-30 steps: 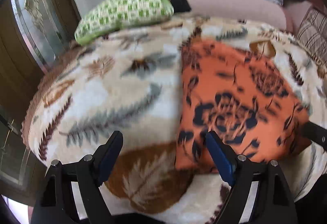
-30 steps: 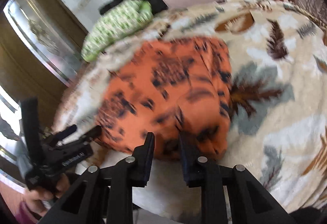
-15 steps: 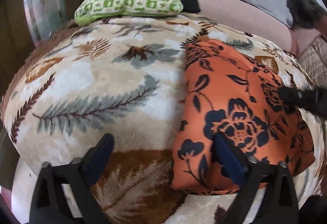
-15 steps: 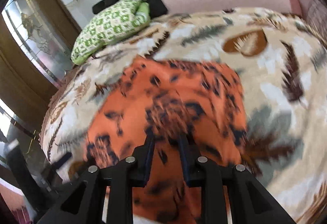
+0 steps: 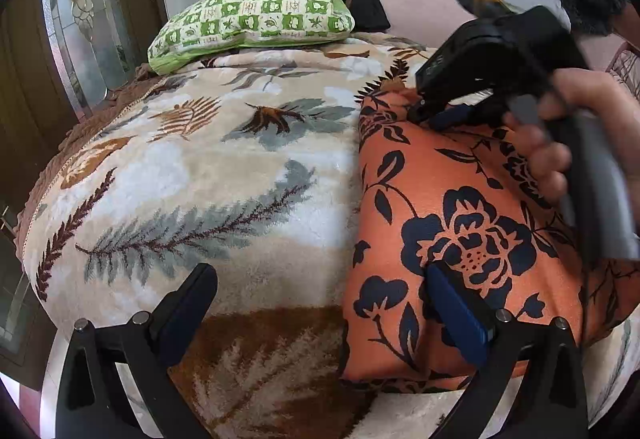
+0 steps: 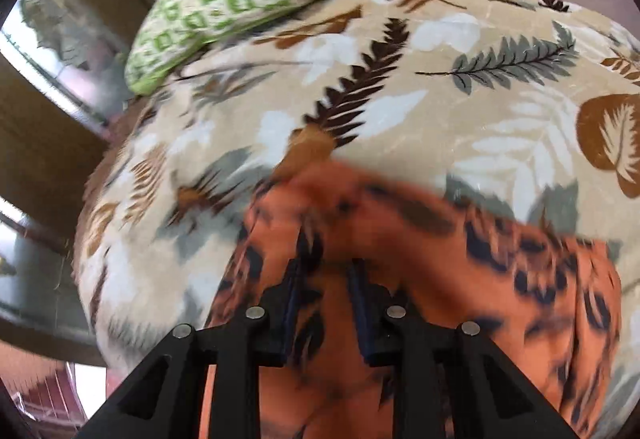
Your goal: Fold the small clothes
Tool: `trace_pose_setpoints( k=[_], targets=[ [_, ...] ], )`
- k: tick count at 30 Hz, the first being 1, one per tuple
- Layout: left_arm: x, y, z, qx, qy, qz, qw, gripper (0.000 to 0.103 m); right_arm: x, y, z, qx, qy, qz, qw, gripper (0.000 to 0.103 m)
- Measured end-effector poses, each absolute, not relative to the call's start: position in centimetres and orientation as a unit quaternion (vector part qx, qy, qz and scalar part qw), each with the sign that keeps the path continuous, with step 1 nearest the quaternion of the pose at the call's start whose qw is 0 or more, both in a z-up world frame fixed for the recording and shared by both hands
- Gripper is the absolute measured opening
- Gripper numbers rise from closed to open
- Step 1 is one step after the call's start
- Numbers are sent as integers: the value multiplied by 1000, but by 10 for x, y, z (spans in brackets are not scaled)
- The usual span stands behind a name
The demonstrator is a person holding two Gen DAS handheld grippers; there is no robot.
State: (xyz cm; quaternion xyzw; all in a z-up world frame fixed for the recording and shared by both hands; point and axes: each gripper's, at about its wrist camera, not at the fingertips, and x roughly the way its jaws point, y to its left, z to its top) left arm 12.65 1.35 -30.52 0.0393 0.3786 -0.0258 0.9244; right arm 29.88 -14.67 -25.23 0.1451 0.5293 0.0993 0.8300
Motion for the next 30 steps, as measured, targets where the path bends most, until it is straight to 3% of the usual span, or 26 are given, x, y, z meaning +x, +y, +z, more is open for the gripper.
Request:
trace_pose_setpoints(
  k=[6,13,18,26,30],
  targets=[
    [123,8,-306,63,361,-21,930,103,310,-162,-238,145,488,55,859,25],
    [124,11,-307,46,366,-18,929,103,240,-186,-206,95,460,25,883,26],
    [123,11,-308,47,361,-18,931,103,195,-216,-239,120,481,9,868,26],
    [122,13,-309,37,360,-20,932,103,135,-209,-204,128,442,21,888,26],
    [122,13,-309,36,360,-21,932,103,103,-195,-215,106,443,23,890,29]
  ],
)
